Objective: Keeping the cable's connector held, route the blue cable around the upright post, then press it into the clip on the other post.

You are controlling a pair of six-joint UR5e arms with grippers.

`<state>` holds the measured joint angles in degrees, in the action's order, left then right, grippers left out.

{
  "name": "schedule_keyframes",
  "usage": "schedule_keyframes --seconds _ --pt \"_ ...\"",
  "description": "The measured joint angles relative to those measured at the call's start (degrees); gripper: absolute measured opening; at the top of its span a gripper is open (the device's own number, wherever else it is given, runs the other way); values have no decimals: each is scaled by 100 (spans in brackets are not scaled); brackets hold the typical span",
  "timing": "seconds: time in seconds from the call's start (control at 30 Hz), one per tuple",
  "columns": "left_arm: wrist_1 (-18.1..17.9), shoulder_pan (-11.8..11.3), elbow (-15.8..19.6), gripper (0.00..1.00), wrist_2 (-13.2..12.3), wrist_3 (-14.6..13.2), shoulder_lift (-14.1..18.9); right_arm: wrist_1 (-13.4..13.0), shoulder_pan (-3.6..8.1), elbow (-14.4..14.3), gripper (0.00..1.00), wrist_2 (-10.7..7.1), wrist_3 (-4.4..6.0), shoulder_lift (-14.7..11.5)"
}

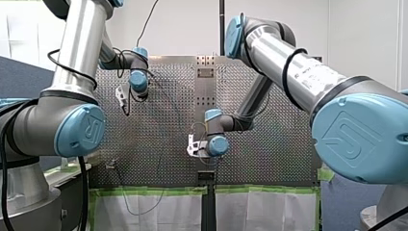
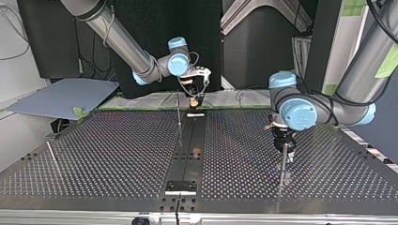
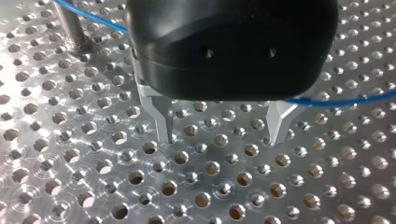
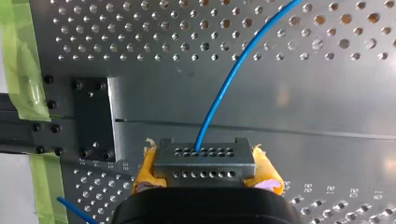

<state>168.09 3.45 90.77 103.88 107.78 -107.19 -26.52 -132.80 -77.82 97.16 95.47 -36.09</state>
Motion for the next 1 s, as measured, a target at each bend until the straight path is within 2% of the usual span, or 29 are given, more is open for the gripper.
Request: schedule_keyframes --seconds 0.3,0.5,1.0 --pt "-90 -35 0 100 -170 16 -106 -131 82 -36 0 2 26 246" --pt "-95 -40 0 100 -102 -55 -188 -214 103 -37 0 5 36 456" --pt "-194 -82 0 100 -194 -23 -200 -626 193 -37 0 33 202 970"
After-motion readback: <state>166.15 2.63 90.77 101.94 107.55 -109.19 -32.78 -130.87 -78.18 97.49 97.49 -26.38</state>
